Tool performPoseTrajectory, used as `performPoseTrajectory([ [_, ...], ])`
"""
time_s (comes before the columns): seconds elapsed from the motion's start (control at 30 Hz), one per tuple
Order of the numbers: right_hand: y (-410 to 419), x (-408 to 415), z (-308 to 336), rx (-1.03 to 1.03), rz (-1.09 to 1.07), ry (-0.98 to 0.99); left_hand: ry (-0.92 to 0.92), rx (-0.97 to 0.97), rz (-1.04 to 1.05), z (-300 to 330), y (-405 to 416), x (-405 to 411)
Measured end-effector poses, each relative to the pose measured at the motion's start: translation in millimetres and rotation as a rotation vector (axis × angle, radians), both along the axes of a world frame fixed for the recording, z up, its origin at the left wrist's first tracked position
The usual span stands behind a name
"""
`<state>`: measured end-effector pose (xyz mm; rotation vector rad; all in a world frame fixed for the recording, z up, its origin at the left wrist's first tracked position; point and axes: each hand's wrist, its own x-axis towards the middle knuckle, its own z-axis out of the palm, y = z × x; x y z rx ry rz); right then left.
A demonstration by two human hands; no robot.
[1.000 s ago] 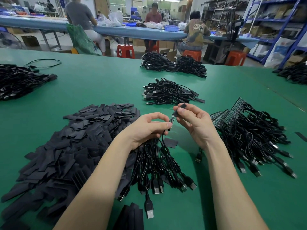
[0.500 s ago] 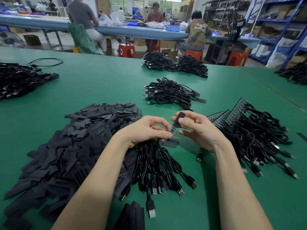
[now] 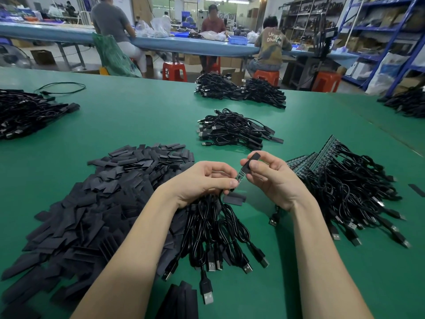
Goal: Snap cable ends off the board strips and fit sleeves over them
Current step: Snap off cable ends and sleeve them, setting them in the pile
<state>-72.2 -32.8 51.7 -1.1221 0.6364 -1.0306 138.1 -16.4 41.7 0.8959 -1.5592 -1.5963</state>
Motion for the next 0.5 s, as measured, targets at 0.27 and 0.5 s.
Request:
performPoseTrajectory([
  [0.27,2.0,-3.6,1.6,-0.014,0.007,0.027,0.043,0.038,0.003,-1.6,0.7,0.2],
  [0.5,5.5,1.0,2.6,-0.040,0.033,0.073,0.055,0.076,-0.019,-2.8,1.0,3.1],
])
